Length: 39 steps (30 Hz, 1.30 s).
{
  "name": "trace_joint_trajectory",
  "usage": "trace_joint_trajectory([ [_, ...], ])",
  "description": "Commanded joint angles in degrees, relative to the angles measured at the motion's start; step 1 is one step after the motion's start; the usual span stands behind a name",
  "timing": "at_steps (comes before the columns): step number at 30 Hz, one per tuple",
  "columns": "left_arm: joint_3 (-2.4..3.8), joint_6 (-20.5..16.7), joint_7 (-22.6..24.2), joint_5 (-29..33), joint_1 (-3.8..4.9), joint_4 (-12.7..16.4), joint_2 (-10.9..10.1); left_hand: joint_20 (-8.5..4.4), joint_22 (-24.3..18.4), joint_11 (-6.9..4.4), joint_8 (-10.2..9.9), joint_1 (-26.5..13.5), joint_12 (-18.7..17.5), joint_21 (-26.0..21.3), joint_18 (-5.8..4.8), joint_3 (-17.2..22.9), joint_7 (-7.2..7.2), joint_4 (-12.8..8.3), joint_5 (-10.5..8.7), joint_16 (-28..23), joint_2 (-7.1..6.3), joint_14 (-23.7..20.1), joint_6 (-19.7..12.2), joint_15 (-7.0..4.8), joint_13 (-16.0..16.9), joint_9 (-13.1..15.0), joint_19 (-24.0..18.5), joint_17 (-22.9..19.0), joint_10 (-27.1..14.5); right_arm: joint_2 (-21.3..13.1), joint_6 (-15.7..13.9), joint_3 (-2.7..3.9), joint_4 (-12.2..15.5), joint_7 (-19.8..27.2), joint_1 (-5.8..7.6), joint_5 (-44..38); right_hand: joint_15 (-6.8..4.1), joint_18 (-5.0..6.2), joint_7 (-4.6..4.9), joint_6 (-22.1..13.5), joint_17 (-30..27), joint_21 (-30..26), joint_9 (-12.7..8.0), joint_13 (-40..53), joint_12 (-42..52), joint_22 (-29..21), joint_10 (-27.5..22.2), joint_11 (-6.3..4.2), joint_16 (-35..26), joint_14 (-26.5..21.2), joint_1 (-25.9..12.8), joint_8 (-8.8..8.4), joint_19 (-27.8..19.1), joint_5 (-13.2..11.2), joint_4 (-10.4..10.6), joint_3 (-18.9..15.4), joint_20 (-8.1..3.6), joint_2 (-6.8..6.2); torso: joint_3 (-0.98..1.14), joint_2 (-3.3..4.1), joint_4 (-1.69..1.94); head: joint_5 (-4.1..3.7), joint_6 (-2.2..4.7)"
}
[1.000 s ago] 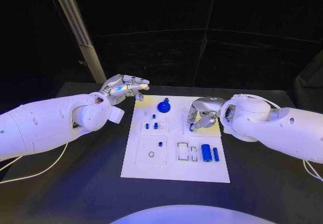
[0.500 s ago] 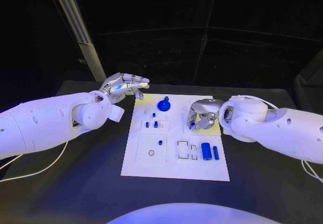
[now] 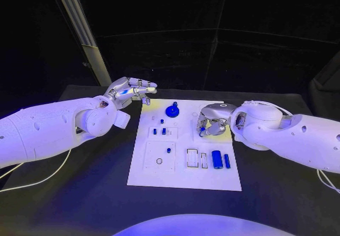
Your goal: Assemble the parts on the task board
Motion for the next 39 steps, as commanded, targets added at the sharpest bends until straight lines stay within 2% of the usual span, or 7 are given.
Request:
trace_joint_trajectory([
  [1,0.04,0.4,0.1,0.2,0.06,0.0,0.1,0.02,-0.1,0.01,-0.3,-0.4,0.2,-0.4,0.26,-0.3,0.26,0.0,-0.30,-0.2,0.12,-0.2,0.0,0.00,0.1,0.1,0.5,-0.1,-0.2,-0.3,-5.4,0.03,0.4,1.5,0.09,-0.8,-0.44,-0.76,-0.07,0.5,0.1,0.5,0.1,0.2,-0.4,4.0,1.0,-0.49,0.3,0.0,0.3,0.02,0.5,-0.2,-0.5,1.7,-0.06,1.02,0.02,0.04,-0.04,0.02,-0.05],
  [16,0.03,0.4,0.2,0.2,0.03,-0.1,0.1,0.02,-0.1,0.02,-0.3,-0.4,0.2,-0.5,0.27,-0.3,0.28,0.0,-0.30,-0.2,0.27,-0.2,0.1,-0.01,0.1,0.1,0.5,-0.1,-0.3,-5.2,-11.2,0.12,8.3,3.7,0.14,1.3,-0.56,-0.91,-0.14,0.9,0.3,1.0,0.1,0.3,-0.8,4.6,1.6,-0.67,0.6,0.0,-0.1,-0.02,0.8,-0.2,-1.2,3.4,-0.13,0.50,-0.02,-0.06,-0.01,0.13,-0.10],
  [25,0.03,0.5,0.3,0.2,0.01,0.0,0.3,0.02,-0.1,0.02,-0.3,-0.4,0.2,-0.5,0.27,-0.3,0.28,0.0,-0.30,-0.2,0.27,-0.2,0.1,-0.01,0.1,0.1,0.5,-0.1,-0.3,-0.7,-13.8,0.10,10.6,5.8,0.11,1.9,-0.58,-0.92,-0.13,0.9,0.2,1.0,0.0,0.2,-0.9,4.7,1.5,-0.65,0.6,-0.1,-0.2,-0.07,0.8,0.0,-1.4,4.0,-0.14,0.26,-0.09,0.02,0.29,0.57,-0.20],
  [27,0.03,0.5,0.3,0.2,0.01,0.0,0.3,0.02,-0.1,0.02,-0.3,-0.4,0.2,-0.5,0.27,-0.3,0.28,0.0,-0.30,-0.2,0.27,-0.2,0.1,-0.01,0.1,0.1,0.5,-0.1,-0.3,0.7,-13.9,0.08,10.4,6.2,-0.02,1.8,-0.58,-0.93,-0.12,0.9,0.2,1.0,0.0,0.2,-0.9,4.7,1.5,-0.64,0.6,-0.1,-0.2,-0.08,0.8,0.1,-1.4,4.1,-0.14,0.23,-0.11,0.00,0.19,0.79,-0.25],
  [29,0.03,0.4,0.3,0.2,0.01,0.0,0.4,0.02,-0.1,0.02,-0.3,-0.4,0.2,-0.5,0.27,-0.3,0.28,0.0,-0.30,-0.2,0.27,-0.2,0.1,-0.01,0.1,0.1,0.5,-0.1,-0.3,2.5,-13.7,0.07,10.1,6.5,-0.72,1.7,-0.58,-0.92,-0.11,0.8,0.1,1.0,0.0,0.2,-0.9,4.6,1.5,-0.63,0.6,-0.1,-0.3,-0.10,0.8,0.1,-1.4,4.2,-0.13,0.22,-0.12,-0.03,0.05,1.33,-0.45],
  [32,0.03,0.4,0.4,0.2,0.01,0.1,0.4,0.02,-0.1,0.02,-0.3,-0.4,0.2,-0.5,0.27,-0.3,0.28,0.0,-0.30,-0.2,0.27,-0.2,0.1,-0.01,0.1,0.1,0.5,-0.1,-0.3,4.6,-13.3,0.04,9.5,6.9,-2.03,1.6,-0.57,-0.92,-0.10,0.8,0.1,1.0,0.0,0.2,-1.0,4.6,1.5,-0.62,0.6,-0.1,-0.3,-0.11,0.8,0.1,-1.4,4.4,-0.13,0.22,-0.19,0.03,0.16,1.58,-0.64],
  [39,0.04,0.3,0.6,0.2,0.02,0.2,0.6,0.02,-0.2,0.02,-0.3,-0.3,0.3,-0.6,0.28,-0.3,0.28,0.0,-0.30,-0.2,0.37,-0.2,0.1,-0.01,0.2,0.1,0.6,-0.2,-0.3,8.1,-11.8,-0.18,7.4,7.5,-4.92,1.0,-0.56,-0.91,-0.05,0.8,0.1,1.0,0.0,0.2,-1.0,4.6,1.4,-0.58,0.6,-0.1,-0.4,-0.15,0.7,0.2,-1.4,4.6,-0.12,0.21,-0.08,0.04,-0.01,2.43,-0.91],
])
